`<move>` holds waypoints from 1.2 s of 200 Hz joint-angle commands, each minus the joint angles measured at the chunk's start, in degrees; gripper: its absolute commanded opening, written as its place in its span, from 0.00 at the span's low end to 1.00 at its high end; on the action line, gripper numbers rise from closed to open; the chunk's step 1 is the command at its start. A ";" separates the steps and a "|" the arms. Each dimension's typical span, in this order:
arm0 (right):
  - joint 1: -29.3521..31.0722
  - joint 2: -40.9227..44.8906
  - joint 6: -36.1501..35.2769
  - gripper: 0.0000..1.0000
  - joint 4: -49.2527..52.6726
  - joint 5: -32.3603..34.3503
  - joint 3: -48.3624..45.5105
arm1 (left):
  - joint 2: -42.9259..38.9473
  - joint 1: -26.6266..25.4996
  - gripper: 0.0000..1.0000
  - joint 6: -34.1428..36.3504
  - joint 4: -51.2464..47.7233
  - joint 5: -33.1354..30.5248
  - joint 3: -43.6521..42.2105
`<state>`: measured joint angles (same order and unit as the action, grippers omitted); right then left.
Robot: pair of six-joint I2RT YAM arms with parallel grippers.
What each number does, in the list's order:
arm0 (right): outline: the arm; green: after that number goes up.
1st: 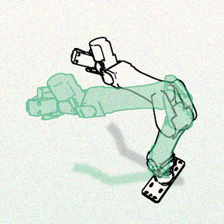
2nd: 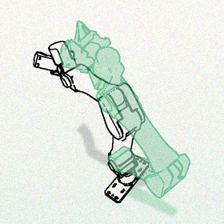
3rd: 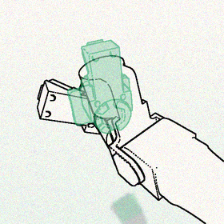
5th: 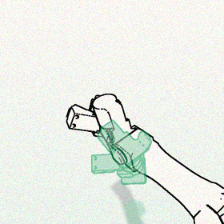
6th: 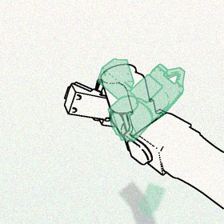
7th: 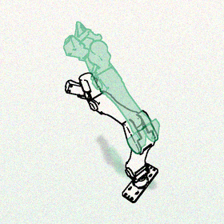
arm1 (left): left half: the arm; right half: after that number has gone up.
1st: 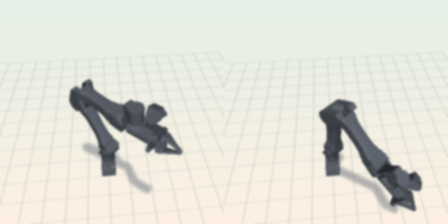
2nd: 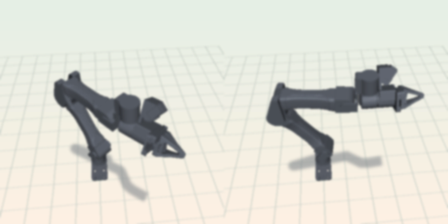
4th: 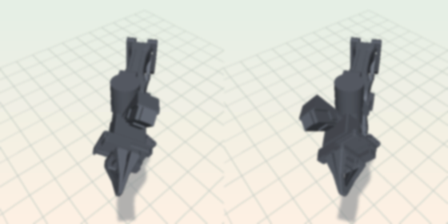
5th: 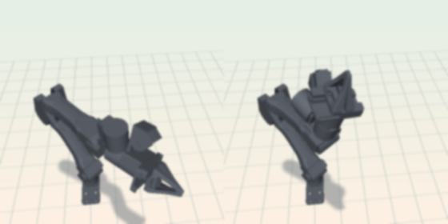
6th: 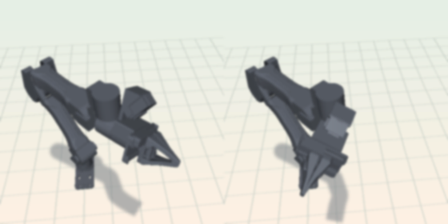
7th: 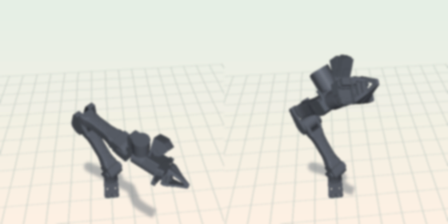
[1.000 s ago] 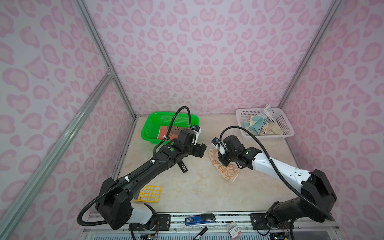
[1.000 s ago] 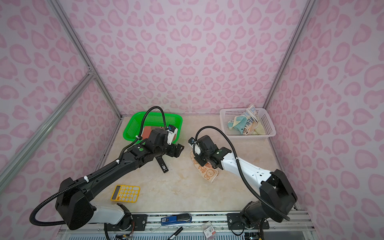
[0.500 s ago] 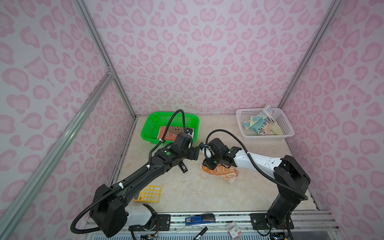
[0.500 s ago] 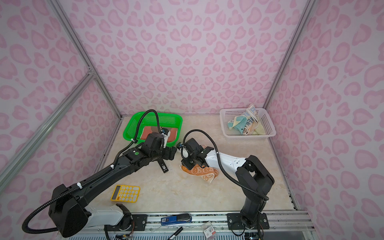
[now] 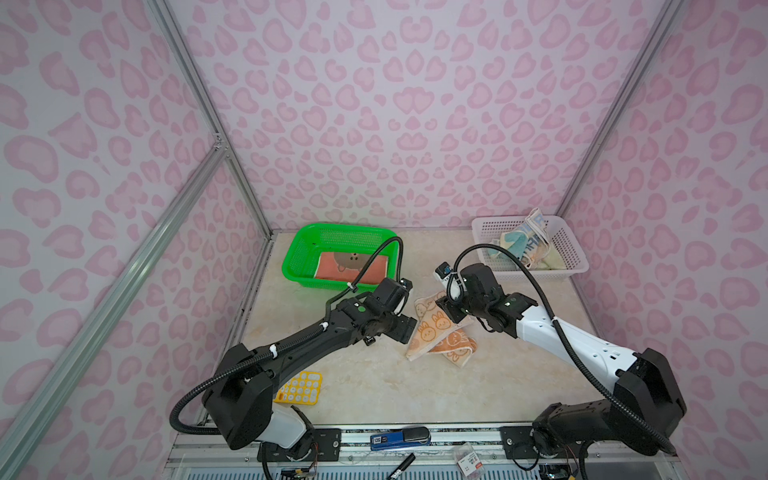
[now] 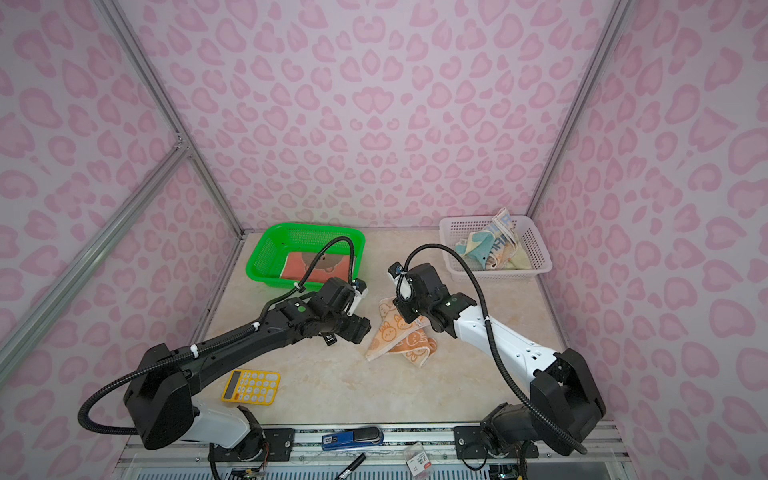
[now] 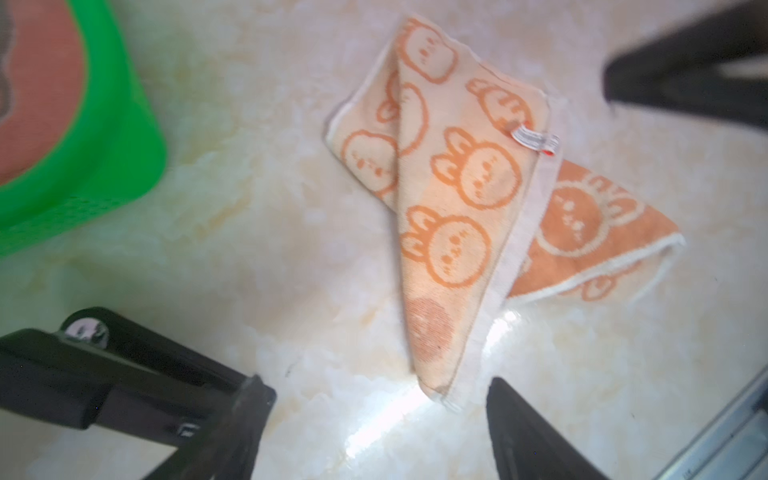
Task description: Fold and stack the towels
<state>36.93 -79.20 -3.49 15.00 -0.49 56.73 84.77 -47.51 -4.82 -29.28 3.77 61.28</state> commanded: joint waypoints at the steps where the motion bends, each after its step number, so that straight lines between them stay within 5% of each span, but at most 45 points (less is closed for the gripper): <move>1: -1.89 0.69 -2.79 0.47 0.22 3.38 -1.26 | 1.96 -4.15 0.85 1.13 -5.28 -2.17 1.65; 64: -4.84 -0.34 -4.23 0.47 -1.15 6.65 -2.68 | 10.13 -15.23 0.79 1.27 -6.52 -14.23 1.82; 153: -8.48 -0.68 -1.97 0.47 -2.52 4.73 -3.20 | 17.60 -16.23 0.60 2.45 0.70 -23.02 -0.11; 207: -9.24 -1.29 -3.11 0.47 -2.83 4.79 -3.29 | 17.63 -16.29 0.13 2.71 1.73 -23.32 -0.41; 240: -9.33 -0.55 -7.40 0.47 -8.72 7.03 -6.14 | 16.05 -16.14 0.03 2.71 1.70 -23.69 -0.46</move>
<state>27.70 -80.12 -7.11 11.42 4.49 52.80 102.45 -63.83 -2.13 -28.40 -18.61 61.08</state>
